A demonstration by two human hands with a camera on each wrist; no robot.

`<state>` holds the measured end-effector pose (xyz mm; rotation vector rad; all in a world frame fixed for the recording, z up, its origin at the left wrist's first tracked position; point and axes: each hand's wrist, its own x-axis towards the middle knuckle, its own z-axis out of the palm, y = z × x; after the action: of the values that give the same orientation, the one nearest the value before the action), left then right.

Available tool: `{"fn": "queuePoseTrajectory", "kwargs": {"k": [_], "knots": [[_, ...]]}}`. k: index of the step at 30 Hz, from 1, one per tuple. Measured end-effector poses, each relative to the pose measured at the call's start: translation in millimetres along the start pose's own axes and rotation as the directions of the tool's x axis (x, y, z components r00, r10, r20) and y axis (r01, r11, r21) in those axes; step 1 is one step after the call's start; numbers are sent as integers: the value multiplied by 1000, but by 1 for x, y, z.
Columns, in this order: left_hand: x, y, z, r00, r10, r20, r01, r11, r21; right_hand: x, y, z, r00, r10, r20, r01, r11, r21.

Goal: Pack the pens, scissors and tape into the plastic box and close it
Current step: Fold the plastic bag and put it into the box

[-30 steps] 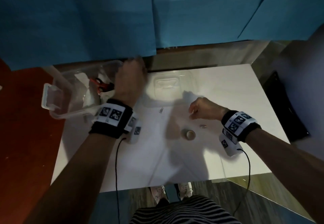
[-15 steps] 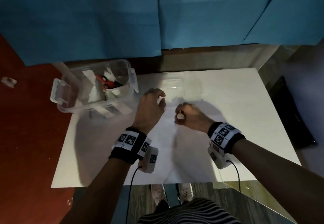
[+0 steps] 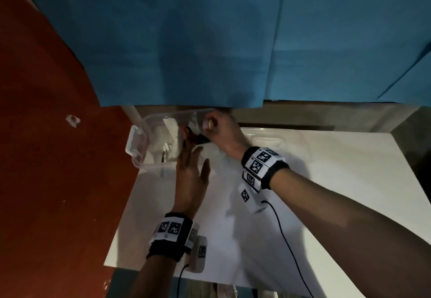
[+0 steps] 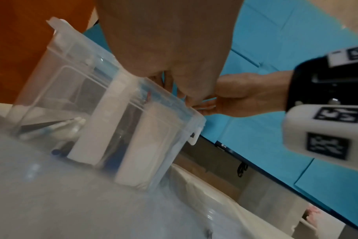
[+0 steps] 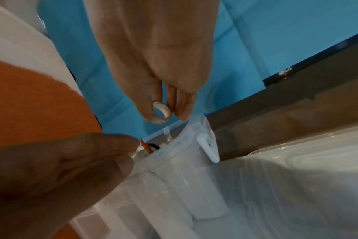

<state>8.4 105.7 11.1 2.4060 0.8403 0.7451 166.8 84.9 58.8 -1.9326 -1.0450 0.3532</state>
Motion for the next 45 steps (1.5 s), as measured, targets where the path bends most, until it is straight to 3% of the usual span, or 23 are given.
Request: {"fn": "queuePoseTrajectory", "kwargs": {"k": [4, 8, 13, 16, 19, 24, 27, 32, 34, 36, 38, 42, 45], "knots": [[0, -4, -1, 1000, -2, -9, 1, 998, -69, 9, 2, 7, 997, -48, 59, 54, 994, -91], [5, 4, -2, 999, -41, -35, 38, 994, -103, -1, 17, -22, 996, -10, 89, 22, 990, -136], [-2, 46, 14, 983, 148, -106, -159, 982, -101, -43, 73, -83, 974, 194, 116, -175, 972, -158], [-13, 66, 46, 978, 192, 79, -183, 977, -109, -83, 119, -123, 938, 333, 96, -312, 932, -187], [-22, 62, 87, 943, 161, 292, -134, 985, -113, -132, 163, -152, 869, 486, 89, -450, 853, -264], [-22, 39, 134, 846, -19, 533, -33, 996, 87, -209, 220, -160, 784, 621, -18, -587, 731, -347], [-28, 39, 151, 815, -46, 577, -56, 986, 158, -241, 232, -142, 816, 573, -74, -550, 731, -405], [-57, 67, 170, 782, 3, 623, -47, 997, 54, -239, 221, -97, 874, 465, -141, -481, 784, -392], [-69, 81, 170, 766, -6, 643, 32, 999, -28, -233, 209, -79, 911, 385, -145, -411, 837, -361], [-75, 88, 169, 773, 45, 633, 55, 989, -137, -227, 198, -66, 954, 270, -126, -297, 899, -321], [-74, 82, 165, 780, 87, 620, 1, 990, -141, -220, 195, -64, 954, 271, -127, -295, 924, -242], [-57, 53, 150, 861, 86, 501, -53, 995, -80, -213, 214, -88, 884, 378, -277, -431, 887, -166], [-45, 36, 143, 885, 36, 464, -68, 996, 52, -210, 227, -106, 839, 482, -252, -526, 837, -152]]}}
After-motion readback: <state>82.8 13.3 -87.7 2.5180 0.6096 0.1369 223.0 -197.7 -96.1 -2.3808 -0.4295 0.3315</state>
